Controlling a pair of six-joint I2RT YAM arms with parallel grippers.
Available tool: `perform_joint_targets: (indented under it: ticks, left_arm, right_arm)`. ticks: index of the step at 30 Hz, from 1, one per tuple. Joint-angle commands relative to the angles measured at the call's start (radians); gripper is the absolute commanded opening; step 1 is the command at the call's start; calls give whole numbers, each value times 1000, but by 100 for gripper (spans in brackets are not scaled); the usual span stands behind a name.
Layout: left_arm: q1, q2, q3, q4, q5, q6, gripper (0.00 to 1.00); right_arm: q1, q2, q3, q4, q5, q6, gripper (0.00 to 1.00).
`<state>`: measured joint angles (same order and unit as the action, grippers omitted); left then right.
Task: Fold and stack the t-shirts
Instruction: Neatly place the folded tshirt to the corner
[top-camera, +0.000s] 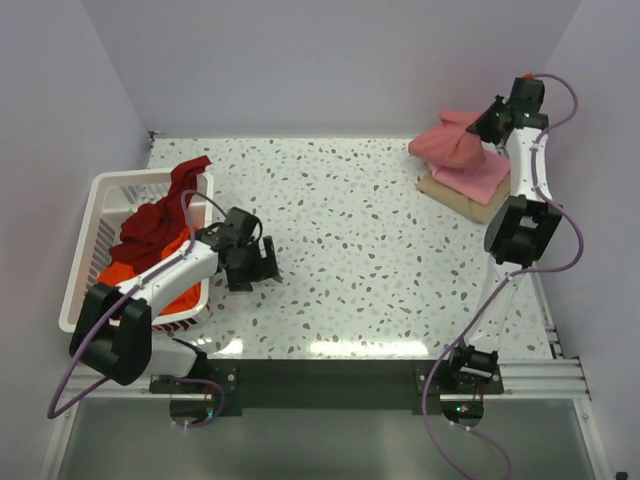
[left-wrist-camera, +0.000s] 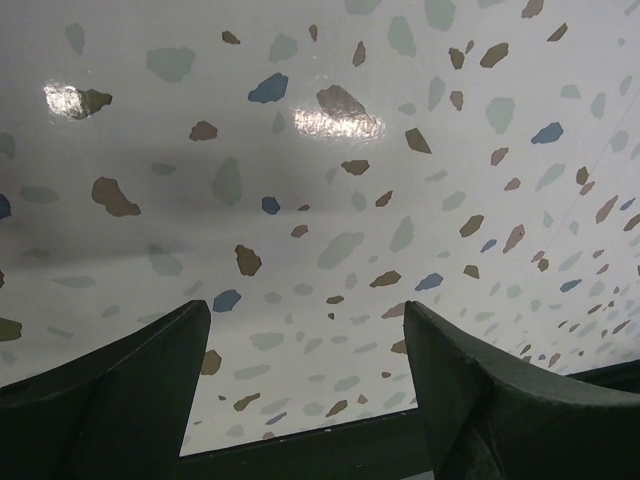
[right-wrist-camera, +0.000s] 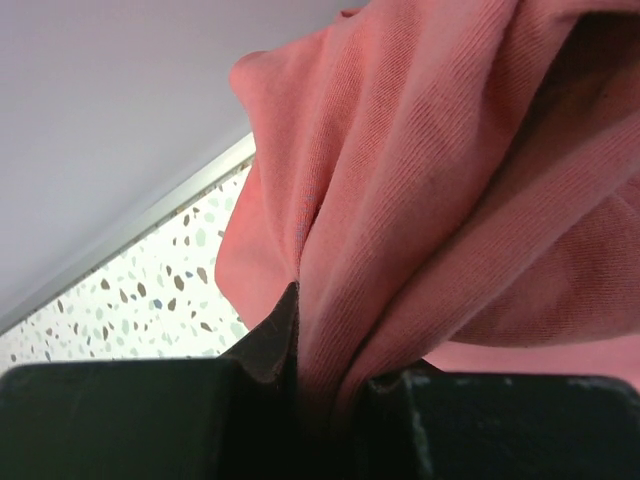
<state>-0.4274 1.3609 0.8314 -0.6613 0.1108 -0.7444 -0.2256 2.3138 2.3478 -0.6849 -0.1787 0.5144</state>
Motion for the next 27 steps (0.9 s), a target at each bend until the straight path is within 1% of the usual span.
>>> perform_joint_targets:
  ticks: [1, 10, 17, 18, 19, 20, 21, 22, 23, 25, 27]
  left_arm:
    - [3, -31, -18, 0, -7, -21, 83]
    - [3, -34, -21, 12, 0, -24, 83]
    - [3, -36, -25, 6, 0, -23, 83]
    - [3, -36, -23, 8, 0, -23, 83]
    - [3, -34, -23, 9, 1, -23, 84]
    - [3, -36, -23, 8, 1, -23, 84]
    - [3, -36, -21, 11, 1, -23, 84]
    - [3, -37, -18, 9, 1, -21, 85]
    - [3, -36, -17, 11, 1, -23, 85]
    - [3, -39, -3, 14, 0, -20, 86]
    - [3, -39, 14, 15, -8, -18, 86]
  right_arm:
    - [-41, -117, -7, 90, -16, 33, 0]
    - [-54, -105, -36, 91, -45, 38, 0]
    - [-54, -93, -62, 82, -30, 24, 0]
    - [-54, -94, -65, 79, -22, 16, 6]
    - [-55, -94, -65, 74, -2, 13, 19]
    - [-54, -96, -61, 61, 5, 7, 38]
    - [-54, -97, -58, 51, 14, 4, 72]
    - [-55, -100, -55, 45, 34, 1, 94]
    - [-55, -117, -67, 41, 42, -1, 99]
    - [-54, -148, -96, 45, 80, -7, 99]
    - [-55, -226, -178, 71, 122, -20, 99]
